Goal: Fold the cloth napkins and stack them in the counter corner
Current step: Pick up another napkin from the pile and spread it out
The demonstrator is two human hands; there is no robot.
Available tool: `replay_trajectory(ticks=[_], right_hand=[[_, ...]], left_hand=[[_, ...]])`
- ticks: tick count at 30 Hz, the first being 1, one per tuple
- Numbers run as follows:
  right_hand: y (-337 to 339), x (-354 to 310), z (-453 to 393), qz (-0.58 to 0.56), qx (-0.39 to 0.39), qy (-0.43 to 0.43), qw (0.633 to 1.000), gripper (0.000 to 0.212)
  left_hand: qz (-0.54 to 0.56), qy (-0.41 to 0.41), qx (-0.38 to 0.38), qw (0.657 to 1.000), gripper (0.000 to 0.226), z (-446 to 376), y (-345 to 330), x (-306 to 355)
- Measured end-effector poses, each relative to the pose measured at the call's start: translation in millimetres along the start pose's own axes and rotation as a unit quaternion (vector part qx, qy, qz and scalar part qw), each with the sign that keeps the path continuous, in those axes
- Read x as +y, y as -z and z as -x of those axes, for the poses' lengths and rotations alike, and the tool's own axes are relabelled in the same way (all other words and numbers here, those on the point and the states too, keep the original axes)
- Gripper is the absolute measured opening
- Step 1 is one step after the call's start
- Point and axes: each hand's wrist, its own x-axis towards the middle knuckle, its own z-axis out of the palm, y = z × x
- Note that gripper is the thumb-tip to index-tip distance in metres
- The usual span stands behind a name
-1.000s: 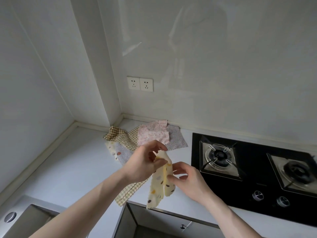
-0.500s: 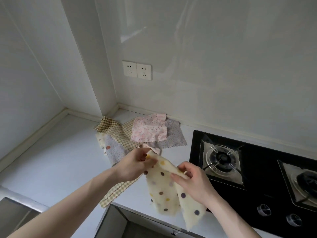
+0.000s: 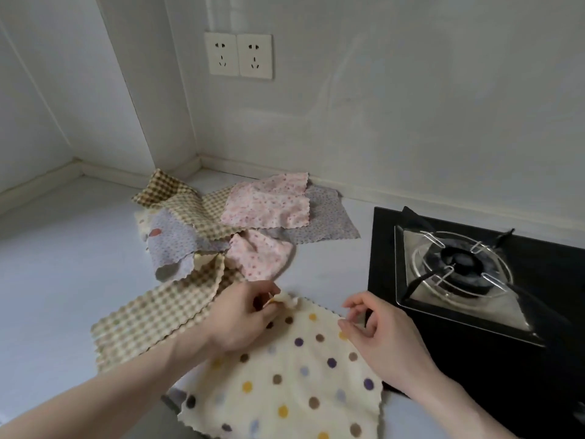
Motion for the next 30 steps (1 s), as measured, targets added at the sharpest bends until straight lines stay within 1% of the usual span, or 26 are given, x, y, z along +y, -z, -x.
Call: replay_trajectory(ticks=[3, 5, 7, 9, 12, 14, 16, 17, 21, 23, 26, 28, 30], right_hand=[[-2.5, 9.5, 2.9, -0.047, 0.032, 0.006, 0.998, 0.041], [-5.0, 14.0, 7.9, -0.045, 0.037, 0.01, 0.998, 0.044], [-10.1, 16.4, 14.0, 0.003, 0.026, 0.013, 1.0, 0.041], [-13.6, 15.4, 15.9, 0.042, 0.01, 0.002, 0.999, 0.038], [-14.0, 7.1, 14.7, 0.058, 0.001, -0.009, 0.998, 0.031], [-12.5, 0.8, 16.2, 0.073, -0.003, -0.02, 0.997, 0.026], [-5.0, -5.7, 21.4, 0.08, 0.003, -0.031, 0.996, 0.015], [2.5, -10.0, 24.6, 0.078, 0.015, -0.034, 0.996, 0.01], [53.3, -45.6, 33.9, 0.077, 0.122, -0.023, 0.989, 0.016], [82.6, -71.3, 36.9, 0.101, 0.184, -0.007, 0.978, 0.012], [122.5, -105.6, 44.2, 0.129, 0.27, 0.021, 0.954, 0.005], [144.5, -122.9, 54.4, 0.126, 0.298, 0.038, 0.945, 0.002], [159.5, -133.2, 70.1, 0.126, 0.311, 0.058, 0.94, 0.006]], left_hand=[[0.046, -0.029, 0.051, 0.997, 0.029, 5.6, -8.8, -5.1], [0.074, -0.038, 0.068, 0.994, 0.034, 9.1, -12.1, -8.9], [0.068, -0.043, 0.082, 0.993, 0.041, 10.0, -14.4, -13.2], [0.062, -0.049, 0.086, 0.993, 0.042, 10.9, -16.3, -14.1], [0.08, -0.066, 0.095, 0.99, 0.038, 17.1, -16.3, -12.7], [0.08, -0.081, 0.106, 0.988, 0.041, 23.4, -14.3, -12.7], [0.07, -0.088, 0.121, 0.986, 0.043, 31.9, -5.6, -9.7], [0.066, -0.089, 0.131, 0.985, 0.043, 34.9, 2.4, -6.2], [0.029, -0.102, 0.177, 0.979, 0.033, 41.2, 51.4, 37.2], [0.014, -0.109, 0.208, 0.972, 0.029, 43.1, 78.2, 67.3], [0.021, -0.13, 0.246, 0.96, 0.025, 48.1, 115.3, 111.5], [0.023, -0.139, 0.262, 0.955, 0.022, 52.1, 134.8, 135.4], [0.03, -0.15, 0.268, 0.951, 0.02, 59.2, 145.8, 151.7]])
